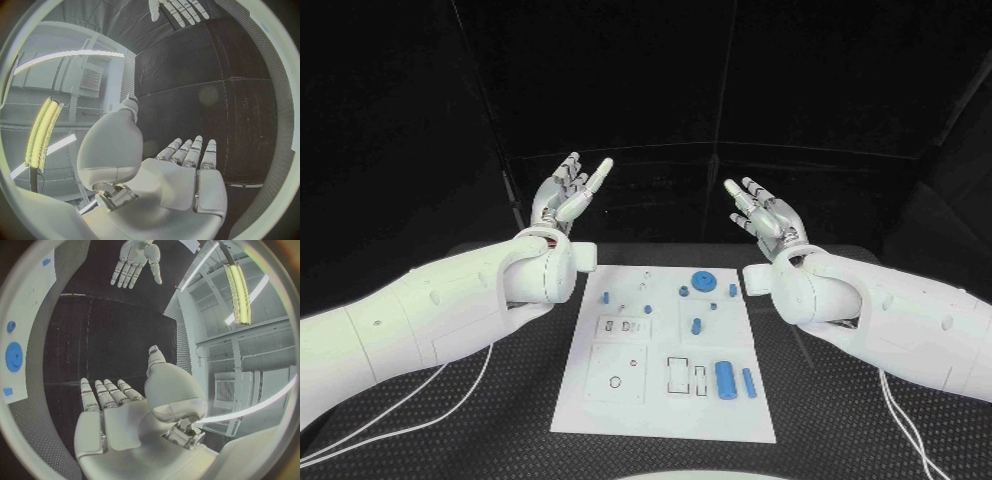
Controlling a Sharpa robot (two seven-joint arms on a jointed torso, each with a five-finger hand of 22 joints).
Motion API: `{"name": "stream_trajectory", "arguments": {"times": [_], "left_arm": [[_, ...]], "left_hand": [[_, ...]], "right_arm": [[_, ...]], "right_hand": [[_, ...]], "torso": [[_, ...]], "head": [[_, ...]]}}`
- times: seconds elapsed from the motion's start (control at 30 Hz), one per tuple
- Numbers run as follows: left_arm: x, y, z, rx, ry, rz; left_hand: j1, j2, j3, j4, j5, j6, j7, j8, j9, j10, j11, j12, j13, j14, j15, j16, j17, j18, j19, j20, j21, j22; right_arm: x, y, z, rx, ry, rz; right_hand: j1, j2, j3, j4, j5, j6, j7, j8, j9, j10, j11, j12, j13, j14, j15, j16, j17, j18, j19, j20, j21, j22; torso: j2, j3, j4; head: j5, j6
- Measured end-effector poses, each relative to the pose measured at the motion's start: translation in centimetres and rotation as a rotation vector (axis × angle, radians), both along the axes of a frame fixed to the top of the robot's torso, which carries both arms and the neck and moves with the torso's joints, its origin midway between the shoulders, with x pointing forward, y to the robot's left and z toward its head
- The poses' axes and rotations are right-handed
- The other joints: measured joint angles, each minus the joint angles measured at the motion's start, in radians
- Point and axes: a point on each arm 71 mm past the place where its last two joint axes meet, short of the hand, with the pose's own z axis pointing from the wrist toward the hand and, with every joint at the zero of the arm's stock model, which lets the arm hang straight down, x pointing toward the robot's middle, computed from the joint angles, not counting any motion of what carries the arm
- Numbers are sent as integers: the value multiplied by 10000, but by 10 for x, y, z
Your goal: Assemble the parts on the task board
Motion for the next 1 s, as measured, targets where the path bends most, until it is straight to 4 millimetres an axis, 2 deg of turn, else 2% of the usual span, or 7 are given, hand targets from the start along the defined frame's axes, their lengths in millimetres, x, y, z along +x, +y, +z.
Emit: {"name": "stream_trajectory", "arguments": {"times": [0.2,0.37,0.53,0.6,0.7,0.87,1.0], "left_arm": [[0,-2,1,-48,-196,-303],[1,0,1,-80,-224,-413],[1,8,0,-125,-203,-463],[0,11,1,-145,-198,-496],[-2,16,2,-178,-203,-578],[-9,22,6,-235,-244,-829],[-18,24,11,-248,-312,-1183]], "left_hand": [[397,-6,54,156,35,69,4,0,13,68,141,0,12,87,87,47,26,75,29,101,34,11],[610,206,325,140,35,342,16,60,60,329,402,84,68,614,245,177,131,305,46,186,34,23],[1173,595,755,103,35,1553,82,402,248,1519,685,387,228,2148,404,638,400,458,780,291,363,215],[1547,815,950,59,35,2455,143,647,369,2679,873,674,364,3766,511,1137,664,457,2127,266,920,523],[2213,1125,1177,-86,35,4070,267,1074,571,5250,1038,1347,630,6131,498,1958,998,457,5394,235,2354,1207],[2918,1310,1119,-229,35,6660,587,1615,774,7716,539,1743,659,8730,-182,2723,1407,622,8186,-200,3471,1578],[3298,1405,1081,-558,16,7814,774,1898,835,8910,147,2046,689,10158,-675,3219,1836,617,9430,-651,3966,1742]], "right_arm": [[6,4,1,-209,6,1081],[7,4,1,-607,-109,1497],[9,-2,1,-1638,-645,1598],[9,-5,2,-2045,-860,1614],[9,-7,3,-2765,-1238,1689],[11,-7,8,-4122,-1952,1946],[14,-4,16,-5401,-2559,2212]], "right_hand": [[481,79,-84,-85,50,147,-4,59,20,133,133,0,27,130,129,36,21,-1,53,52,70,19],[1306,97,65,-567,36,607,33,143,78,674,285,121,83,745,263,163,94,0,395,154,278,125],[2362,59,380,-1351,-149,1814,115,412,228,2225,455,409,224,2409,383,540,242,323,1516,136,836,395],[2716,32,515,-1663,-204,2515,165,574,307,3196,461,596,297,3387,354,760,316,405,2221,132,1188,551],[3181,2,725,-2164,-205,3932,271,881,447,4889,373,913,391,5061,204,1122,409,773,3393,119,1781,795],[3504,38,1008,-2866,-205,6071,520,1259,566,6931,121,1169,413,7148,-144,1496,475,1013,4831,-8,2531,1058],[3570,26,1151,-3279,-205,7251,713,1338,566,8171,-125,1209,423,8551,-480,1732,536,1170,5764,-255,3108,1270]], "torso": [[-5,-4,2],[-2,-3,3],[40,-1,6],[68,1,19],[116,7,41],[204,6,56],[304,-12,56]], "head": [[1,-2],[15,-46],[22,-93],[-2,-100],[-35,-99],[-98,-69],[-163,-22]]}}
